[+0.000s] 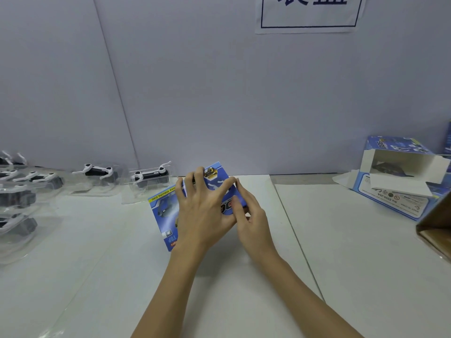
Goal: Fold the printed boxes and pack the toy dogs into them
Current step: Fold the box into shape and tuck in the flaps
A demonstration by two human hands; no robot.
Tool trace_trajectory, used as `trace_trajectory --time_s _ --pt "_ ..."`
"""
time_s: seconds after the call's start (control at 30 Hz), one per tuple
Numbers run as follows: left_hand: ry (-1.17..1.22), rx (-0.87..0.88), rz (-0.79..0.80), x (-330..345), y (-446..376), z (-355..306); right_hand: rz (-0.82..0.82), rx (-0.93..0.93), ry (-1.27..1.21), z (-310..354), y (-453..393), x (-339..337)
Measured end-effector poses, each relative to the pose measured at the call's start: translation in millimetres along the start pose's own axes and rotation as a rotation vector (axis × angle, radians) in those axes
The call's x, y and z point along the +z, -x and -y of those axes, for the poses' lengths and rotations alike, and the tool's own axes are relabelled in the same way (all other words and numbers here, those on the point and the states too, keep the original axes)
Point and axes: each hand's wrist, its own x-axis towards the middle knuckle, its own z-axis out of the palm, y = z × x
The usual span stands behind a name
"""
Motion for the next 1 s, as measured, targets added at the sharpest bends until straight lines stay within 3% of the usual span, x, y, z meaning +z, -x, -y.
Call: trace_trajectory --time_s 0.13,0.3,0.53,0.7,0.77,0.87,1.0 --pt "-0.036 -0.005 0.043 -1 -1 -2 0.005 -0.023 -0.012 2 -1 -1" --pt "0.054 0.0 -0.024 -4 2 -1 0.002 -0.031 0.014 -2 -3 -3" --pt "0.046 0.14 0.009 2 6 8 -0.053 0.022 0.003 -4 -7 -3" --pt "0.067 0.028 -0.126 0 12 6 -0.183 0.023 -0.011 -2 -11 -7" --pt "0.076 -0.055 -0.068 -3 13 7 -0.253 0.059 -0.024 -2 -16 -15" --pt "0.164 -0.196 0.164 0 16 11 -0.267 0.124 0.005 -6 -21 -30" --pt "0.277 -0.177 0.085 10 19 15 -0.261 0.194 0.032 -17 -27 -36"
